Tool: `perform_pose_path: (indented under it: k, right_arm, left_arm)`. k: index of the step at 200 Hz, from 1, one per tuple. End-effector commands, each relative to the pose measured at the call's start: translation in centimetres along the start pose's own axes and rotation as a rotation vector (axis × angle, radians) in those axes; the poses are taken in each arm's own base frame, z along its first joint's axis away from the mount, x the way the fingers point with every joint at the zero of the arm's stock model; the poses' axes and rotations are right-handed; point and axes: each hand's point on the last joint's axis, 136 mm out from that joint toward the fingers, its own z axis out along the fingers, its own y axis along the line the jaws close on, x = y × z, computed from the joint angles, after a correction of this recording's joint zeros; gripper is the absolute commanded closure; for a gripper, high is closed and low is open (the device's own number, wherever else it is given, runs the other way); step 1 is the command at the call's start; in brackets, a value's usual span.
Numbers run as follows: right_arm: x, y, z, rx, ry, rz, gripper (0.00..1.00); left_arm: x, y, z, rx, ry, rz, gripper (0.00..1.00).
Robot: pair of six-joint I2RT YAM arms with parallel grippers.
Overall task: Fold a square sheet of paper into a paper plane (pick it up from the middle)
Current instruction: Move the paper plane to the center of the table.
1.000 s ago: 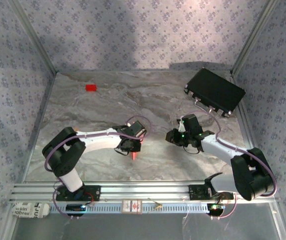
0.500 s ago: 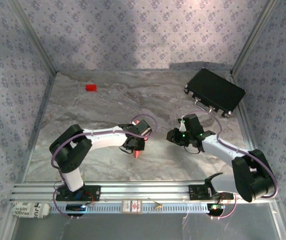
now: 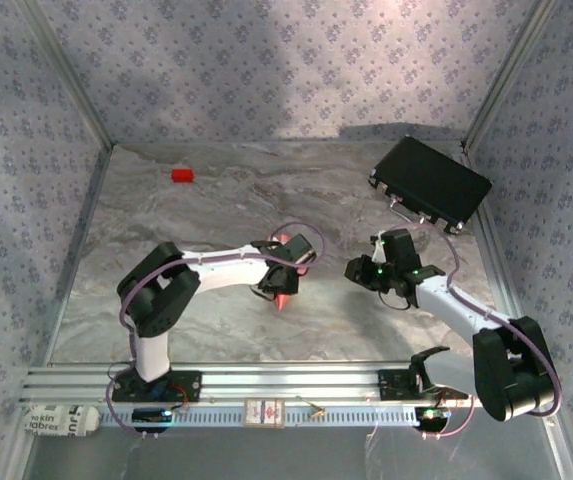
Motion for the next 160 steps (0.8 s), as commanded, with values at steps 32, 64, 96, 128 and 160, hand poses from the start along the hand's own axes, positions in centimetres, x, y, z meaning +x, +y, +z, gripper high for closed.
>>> perform_pose_path:
  k: [32,64,96,128,160]
  right_arm:
    - [0.5,-0.8,-0.7,-0.007,0.021,-0.015,0.76]
    - [0.2,-1.0,-1.3,-0.015,0.013,-0.013,0.76]
    - [-0.2,-0.8,-2.1,-0.018,-0.009,-0.02,0.75]
    - [-0.7,-0.9,-3.0,-0.006,-0.037,-0.031,0.72]
    - [-1.8,-1.1,-4.1,0.032,-0.078,-0.051,0.66]
  left_arm:
    - [1.4,1.3,2.7,-0.1,0.059,-0.074,0.59]
    - [0.8,0.9,2.0,-0.096,0.046,-0.077,0.59]
    - [-0.7,0.2,-0.5,-0.065,-0.004,-0.082,0.59]
    - [-2.1,-0.1,-3.0,-0.023,-0.062,-0.101,0.57]
    - [-2.7,0.1,-4.9,0.006,-0.1,-0.116,0.55]
